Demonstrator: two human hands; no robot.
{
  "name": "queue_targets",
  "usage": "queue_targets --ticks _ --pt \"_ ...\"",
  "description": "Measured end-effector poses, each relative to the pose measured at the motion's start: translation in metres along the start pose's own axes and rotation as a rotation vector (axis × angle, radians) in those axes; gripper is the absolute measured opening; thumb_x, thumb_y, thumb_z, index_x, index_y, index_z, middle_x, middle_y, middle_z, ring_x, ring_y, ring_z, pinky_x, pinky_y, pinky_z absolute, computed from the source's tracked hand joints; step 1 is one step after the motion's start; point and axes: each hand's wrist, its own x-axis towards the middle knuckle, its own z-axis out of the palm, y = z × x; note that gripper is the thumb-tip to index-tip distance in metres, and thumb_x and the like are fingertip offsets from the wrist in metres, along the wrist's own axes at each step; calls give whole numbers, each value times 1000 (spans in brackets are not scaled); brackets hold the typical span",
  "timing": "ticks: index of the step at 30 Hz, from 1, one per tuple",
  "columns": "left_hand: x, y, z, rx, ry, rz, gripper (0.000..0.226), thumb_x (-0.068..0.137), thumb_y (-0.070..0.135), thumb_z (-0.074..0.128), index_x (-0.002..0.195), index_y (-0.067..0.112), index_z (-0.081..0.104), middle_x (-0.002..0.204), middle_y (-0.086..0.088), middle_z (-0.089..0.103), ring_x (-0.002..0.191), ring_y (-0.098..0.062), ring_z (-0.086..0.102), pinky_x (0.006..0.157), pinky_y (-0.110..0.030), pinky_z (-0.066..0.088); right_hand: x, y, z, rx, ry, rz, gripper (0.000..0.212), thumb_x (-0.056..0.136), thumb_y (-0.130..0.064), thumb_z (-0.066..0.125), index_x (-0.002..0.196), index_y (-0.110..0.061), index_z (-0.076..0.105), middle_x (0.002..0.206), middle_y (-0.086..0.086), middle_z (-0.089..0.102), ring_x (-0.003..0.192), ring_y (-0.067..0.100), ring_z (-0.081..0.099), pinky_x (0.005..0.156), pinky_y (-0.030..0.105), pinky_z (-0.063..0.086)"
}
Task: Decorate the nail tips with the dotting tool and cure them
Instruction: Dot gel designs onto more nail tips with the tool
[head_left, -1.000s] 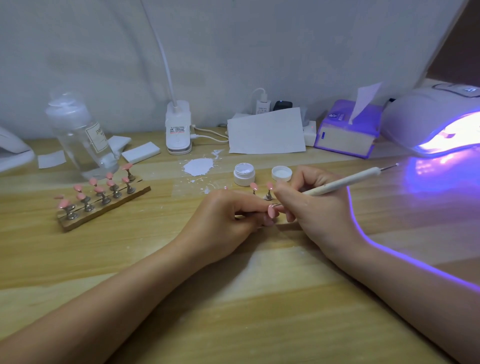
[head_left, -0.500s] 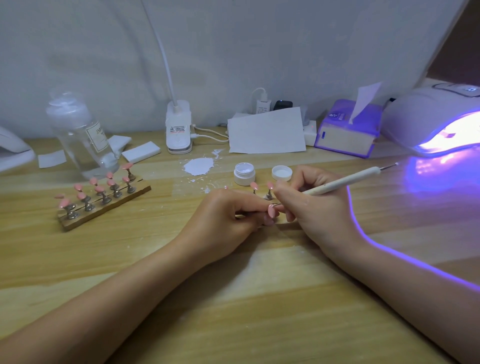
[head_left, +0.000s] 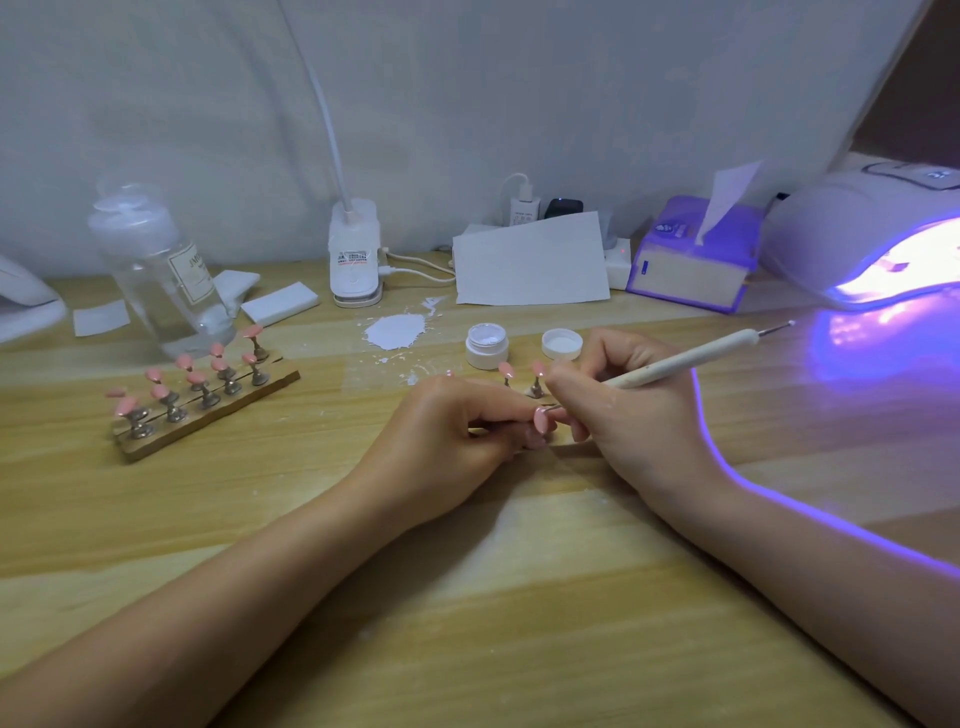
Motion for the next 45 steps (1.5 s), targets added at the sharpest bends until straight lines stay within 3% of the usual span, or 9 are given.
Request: queue_targets --ticks 7,12,20,24,30,38,42,45 --pt "0 0 0 -12 1 -8 21 79 -5 65 84 12 75 68 7 67 60 5 54 62 -21 47 0 0 0 -5 -4 2 34 78 14 57 51 1 40 32 -8 40 31 -3 47 37 8 33" --pt "-1 0 0 -6 9 17 19 79 -3 66 84 14 75 68 12 66 61 9 55 62 -10 44 0 -1 0 1 10 2 33 77 14 57 51 3 40 35 0 36 31 -4 47 37 7 33" --pt "0 -2 1 -27 12 21 20 79 0 67 84 18 74 69 16 66 65 11 56 63 -10 44 0 -1 0 -1 -1 -1 36 78 14 57 51 -2 40 33 -6 39 31 -3 47 37 7 32" --pt "0 -2 1 -21 13 25 20 80 1 67 84 19 73 69 8 68 65 10 57 63 -8 43 -1 0 0 2 -12 -1 36 78 13 57 51 -3 39 31 -9 41 31 -3 46 38 7 34" --pt "0 -2 1 -24 6 32 24 80 1 66 88 23 71 67 18 64 64 12 55 62 -6 40 0 -1 0 23 -11 6 39 77 14 56 50 -6 37 32 -9 39 31 -3 47 39 8 36" --pt "1 0 1 -10 3 33 38 80 -1 66 99 31 64 69 10 67 67 8 57 64 -12 45 0 -1 1 30 -3 7 36 77 14 56 51 -4 39 35 -4 37 31 -2 47 39 8 37" --pt "0 -1 0 -15 3 30 24 80 0 66 89 22 71 70 4 68 65 8 55 63 -13 45 0 0 0 17 -17 -1 40 77 14 56 49 -7 36 31 -9 41 31 -2 46 40 7 35" --pt "1 -1 1 -17 1 24 26 81 2 66 91 25 69 75 4 69 67 6 57 64 -18 47 0 0 0 22 -5 5 37 77 14 57 51 -4 38 35 -1 36 31 -2 46 38 7 34"
